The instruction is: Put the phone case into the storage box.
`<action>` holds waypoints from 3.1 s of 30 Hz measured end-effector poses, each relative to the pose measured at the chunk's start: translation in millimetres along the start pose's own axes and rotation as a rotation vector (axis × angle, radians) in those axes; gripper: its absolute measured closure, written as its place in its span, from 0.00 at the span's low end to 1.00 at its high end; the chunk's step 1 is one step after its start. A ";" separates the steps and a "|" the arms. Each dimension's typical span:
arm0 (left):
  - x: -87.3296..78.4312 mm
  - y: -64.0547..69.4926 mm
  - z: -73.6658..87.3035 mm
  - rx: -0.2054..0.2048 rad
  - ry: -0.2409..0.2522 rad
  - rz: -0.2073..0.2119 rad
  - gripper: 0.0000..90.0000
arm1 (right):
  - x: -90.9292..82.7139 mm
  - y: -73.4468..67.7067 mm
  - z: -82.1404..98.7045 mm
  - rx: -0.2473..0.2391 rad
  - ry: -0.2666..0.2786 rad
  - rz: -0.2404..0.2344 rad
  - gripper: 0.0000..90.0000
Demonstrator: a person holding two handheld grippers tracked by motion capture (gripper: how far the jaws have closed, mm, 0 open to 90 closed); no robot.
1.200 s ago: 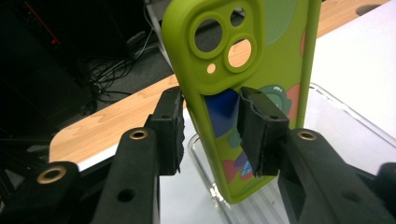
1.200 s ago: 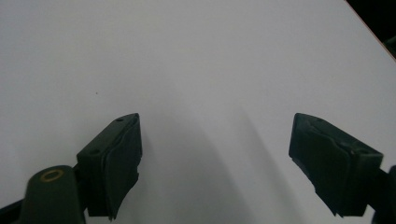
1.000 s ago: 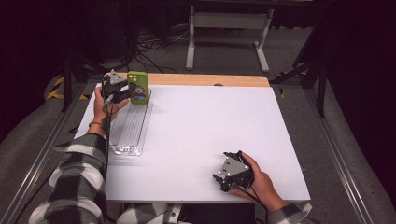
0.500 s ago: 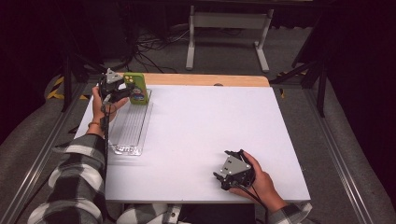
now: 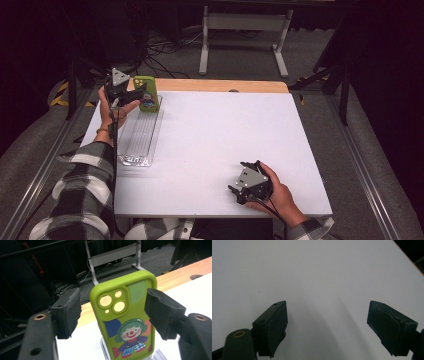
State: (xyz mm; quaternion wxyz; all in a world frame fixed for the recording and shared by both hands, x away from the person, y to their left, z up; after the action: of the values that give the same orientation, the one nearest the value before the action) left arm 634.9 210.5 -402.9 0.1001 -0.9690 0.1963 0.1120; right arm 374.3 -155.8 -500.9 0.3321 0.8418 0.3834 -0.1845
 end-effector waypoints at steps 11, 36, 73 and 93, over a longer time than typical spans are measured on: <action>-6.6 7.0 -0.3 -0.009 0.000 0.050 0.19 | -2.0 3.2 -1.3 0.011 0.015 0.015 0.19; -43.1 36.2 -6.0 0.024 0.075 0.137 0.09 | -12.6 19.7 -11.3 0.110 0.152 0.057 0.15; -74.4 45.7 -3.1 0.008 0.136 0.175 0.08 | -26.8 27.0 -26.0 0.150 0.264 0.094 0.09; -91.8 63.8 0.9 -0.012 0.179 0.196 0.10 | -26.7 25.1 -27.6 0.124 0.261 0.096 0.10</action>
State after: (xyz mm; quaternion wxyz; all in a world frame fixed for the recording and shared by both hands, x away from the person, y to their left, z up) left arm 526.6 186.0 -389.8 0.0650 -0.9519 0.2973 0.0356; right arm 378.1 -162.7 -455.7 0.2350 0.8949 0.3706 -0.0807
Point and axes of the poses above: each handheld gripper's, and its own axes: x roughly forward along the jaws, z roughly out of its underside, y roughly to its right, the point moved 8 cm from there along x, roughly forward along the jaws, and after that the axes turned 6 degrees about y, right-handed, at the moved point
